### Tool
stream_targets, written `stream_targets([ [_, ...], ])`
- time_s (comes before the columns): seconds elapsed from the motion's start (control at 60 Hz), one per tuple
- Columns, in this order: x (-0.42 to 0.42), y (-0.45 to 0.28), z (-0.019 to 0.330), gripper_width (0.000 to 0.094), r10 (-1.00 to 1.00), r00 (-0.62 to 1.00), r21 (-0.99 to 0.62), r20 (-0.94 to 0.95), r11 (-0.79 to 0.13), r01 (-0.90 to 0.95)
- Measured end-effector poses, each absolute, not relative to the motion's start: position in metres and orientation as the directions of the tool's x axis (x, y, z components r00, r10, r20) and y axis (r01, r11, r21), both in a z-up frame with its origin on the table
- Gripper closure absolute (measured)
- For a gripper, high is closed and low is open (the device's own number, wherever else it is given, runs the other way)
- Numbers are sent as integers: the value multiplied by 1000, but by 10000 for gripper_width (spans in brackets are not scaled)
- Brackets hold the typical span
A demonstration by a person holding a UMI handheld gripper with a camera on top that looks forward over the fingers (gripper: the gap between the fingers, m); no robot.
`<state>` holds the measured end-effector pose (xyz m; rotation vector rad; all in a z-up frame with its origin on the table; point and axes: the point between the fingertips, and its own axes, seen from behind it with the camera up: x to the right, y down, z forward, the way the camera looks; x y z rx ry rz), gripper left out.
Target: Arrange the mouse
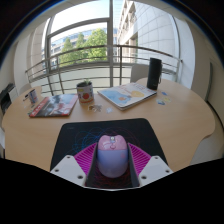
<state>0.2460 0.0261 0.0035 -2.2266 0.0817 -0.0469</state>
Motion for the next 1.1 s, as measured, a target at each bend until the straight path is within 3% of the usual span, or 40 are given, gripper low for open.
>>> stream_targets([
  [0.1,252,19,-5,348,-87,996,-771,-20,-633,-70],
  [0.2,253,10,20,82,-74,997,-793,-2,-608,-47],
  [0.667,213,-157,180,91,-81,991,-853,105,-520,48],
  [0.9,187,-242,202,92,-65,991,-856,117,-512,67],
  [1.1,183,-267,203,91,-86,989,-860,117,-508,57],
])
